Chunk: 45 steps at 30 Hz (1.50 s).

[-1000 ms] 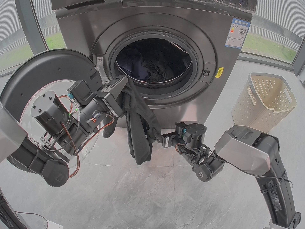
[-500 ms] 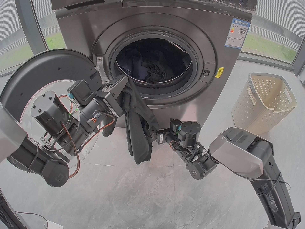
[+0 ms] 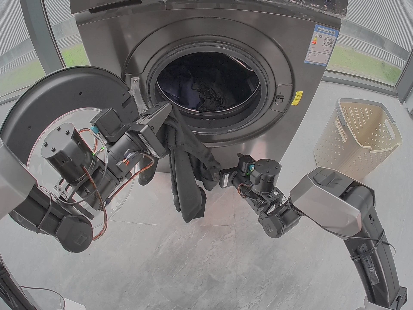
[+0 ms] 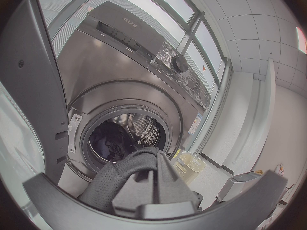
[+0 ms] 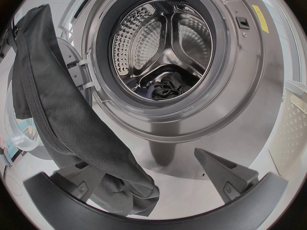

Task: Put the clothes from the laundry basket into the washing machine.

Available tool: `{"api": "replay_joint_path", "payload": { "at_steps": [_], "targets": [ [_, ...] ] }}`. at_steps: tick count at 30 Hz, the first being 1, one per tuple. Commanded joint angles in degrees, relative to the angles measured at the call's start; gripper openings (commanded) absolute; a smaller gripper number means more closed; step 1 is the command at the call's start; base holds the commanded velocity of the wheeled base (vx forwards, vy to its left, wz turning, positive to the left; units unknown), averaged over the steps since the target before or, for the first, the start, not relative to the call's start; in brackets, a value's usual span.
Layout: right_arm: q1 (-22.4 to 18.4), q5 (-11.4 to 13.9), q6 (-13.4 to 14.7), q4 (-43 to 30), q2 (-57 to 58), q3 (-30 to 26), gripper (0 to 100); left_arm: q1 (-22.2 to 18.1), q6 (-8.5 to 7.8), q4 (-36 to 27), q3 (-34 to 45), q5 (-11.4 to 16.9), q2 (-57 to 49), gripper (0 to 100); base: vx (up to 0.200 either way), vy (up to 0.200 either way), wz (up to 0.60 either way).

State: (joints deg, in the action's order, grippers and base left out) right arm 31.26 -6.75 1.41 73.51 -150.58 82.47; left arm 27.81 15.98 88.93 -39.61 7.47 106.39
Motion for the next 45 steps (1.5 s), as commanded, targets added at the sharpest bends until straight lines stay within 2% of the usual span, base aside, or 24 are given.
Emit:
{"api": "replay_joint_path", "payload": {
  "at_steps": [1,9,12,13,21,24,28,29,30,31,32,34,36,39,43,45],
  "targets": [
    [-0.4,0.1,0.0,0.8,1.5,-1.8,100,0.0,0.01,0.0,0.1,0.0,0.1,0,0.000,0.000,0.00],
    [0.6,1.0,-0.2,1.2,0.1,-1.0,100,0.0,0.01,0.0,0.0,0.0,0.0,0,0.000,0.000,0.00],
    [1.1,2.4,-0.1,1.9,-1.2,0.2,100,0.0,0.01,0.0,0.1,0.0,0.0,0,0.000,0.000,0.00],
    [1.3,2.5,-0.1,2.5,-1.2,0.3,0,0.0,0.01,0.0,0.1,0.0,0.0,0,0.000,0.000,0.00],
    [0.9,3.0,0.0,4.4,0.7,-0.6,0,-0.2,0.01,0.0,0.1,0.0,0.0,0,0.000,0.000,0.00],
    [0.6,3.0,0.0,4.9,3.0,-2.9,0,-0.3,0.01,0.0,0.2,0.0,0.1,0,0.000,0.000,0.00],
    [0.0,3.0,0.0,5.6,10.7,-10.0,0,-0.4,0.10,0.0,0.2,0.0,0.2,0,0.000,0.000,0.00],
    [0.0,3.0,0.0,5.6,10.7,-10.0,0,-0.4,0.10,0.0,0.2,0.0,0.2,0,0.000,0.000,0.00],
    [-0.3,3.0,-0.1,5.4,14.2,-13.6,0,-0.4,0.10,0.0,0.3,0.0,0.2,0,0.000,0.000,0.00],
    [-0.4,3.0,-0.1,5.4,14.7,-14.2,0,-0.5,0.10,0.0,0.3,0.0,0.2,0,0.000,0.000,0.00],
    [-1.0,2.9,-0.2,5.3,18.2,-17.9,0,-0.7,0.10,0.0,0.3,0.0,0.0,0,0.000,0.000,0.00],
    [-1.8,2.8,-0.2,5.2,22.9,-21.6,0,-2.1,0.19,0.0,0.4,0.1,-0.7,0,0.000,0.000,0.00],
    [-2.6,2.7,0.1,5.1,25.5,-22.7,0,-2.4,0.28,0.0,0.6,0.2,-1.3,0,0.000,0.000,0.00],
    [-3.3,2.1,0.7,4.9,29.4,-23.3,0,-2.8,0.45,-0.1,0.8,0.1,-2.0,0,0.000,0.000,0.00],
    [-3.1,-0.1,4.7,5.5,36.4,-27.7,0,-2.4,0.19,-0.1,3.6,0.1,-4.6,0,0.000,0.000,0.00],
    [-2.8,-1.2,5.7,5.9,38.9,-30.6,0,-2.3,0.19,-0.1,4.6,0.1,-5.6,0,0.000,0.000,0.00]
  ]
}}
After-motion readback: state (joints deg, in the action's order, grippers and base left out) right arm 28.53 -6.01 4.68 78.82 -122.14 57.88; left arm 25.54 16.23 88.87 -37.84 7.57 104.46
